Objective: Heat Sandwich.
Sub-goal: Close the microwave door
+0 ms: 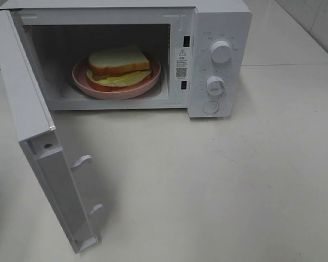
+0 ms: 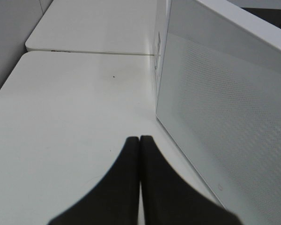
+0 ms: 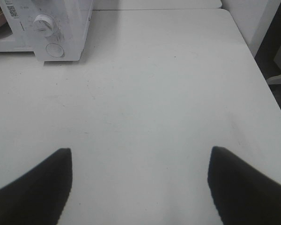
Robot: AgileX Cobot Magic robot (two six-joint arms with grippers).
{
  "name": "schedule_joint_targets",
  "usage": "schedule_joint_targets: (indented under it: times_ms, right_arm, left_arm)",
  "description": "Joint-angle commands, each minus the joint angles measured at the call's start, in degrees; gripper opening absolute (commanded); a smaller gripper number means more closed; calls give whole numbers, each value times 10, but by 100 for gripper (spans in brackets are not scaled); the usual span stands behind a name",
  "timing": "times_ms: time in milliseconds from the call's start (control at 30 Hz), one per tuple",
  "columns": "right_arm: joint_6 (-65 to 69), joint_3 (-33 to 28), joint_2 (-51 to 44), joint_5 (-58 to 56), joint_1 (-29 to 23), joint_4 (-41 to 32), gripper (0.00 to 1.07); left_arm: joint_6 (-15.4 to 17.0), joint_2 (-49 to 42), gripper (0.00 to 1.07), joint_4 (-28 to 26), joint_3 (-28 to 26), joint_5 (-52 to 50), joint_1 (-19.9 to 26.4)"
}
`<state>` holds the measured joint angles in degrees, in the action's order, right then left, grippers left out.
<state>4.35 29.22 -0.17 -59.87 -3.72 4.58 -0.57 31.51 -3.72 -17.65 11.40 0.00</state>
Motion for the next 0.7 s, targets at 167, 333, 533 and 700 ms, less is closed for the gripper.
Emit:
schedule_joint_targets:
  times_ms: [167,333,533,700]
  right_arm:
    - [-4,-2,-16,6,4,1,76]
    - [-4,-2,-16,6,4,1,76]
    - [-4,-2,-16,6,4,1,76]
    - [-4,-2,-16,6,4,1,76]
  left_arm:
    - [-1,50,0,-1,66,-210,-2]
    - [0,105,0,9,77,-312,-2]
    - [6,192,0,66,77,-402,-2]
    - [43,262,0,113,69,-449,-2]
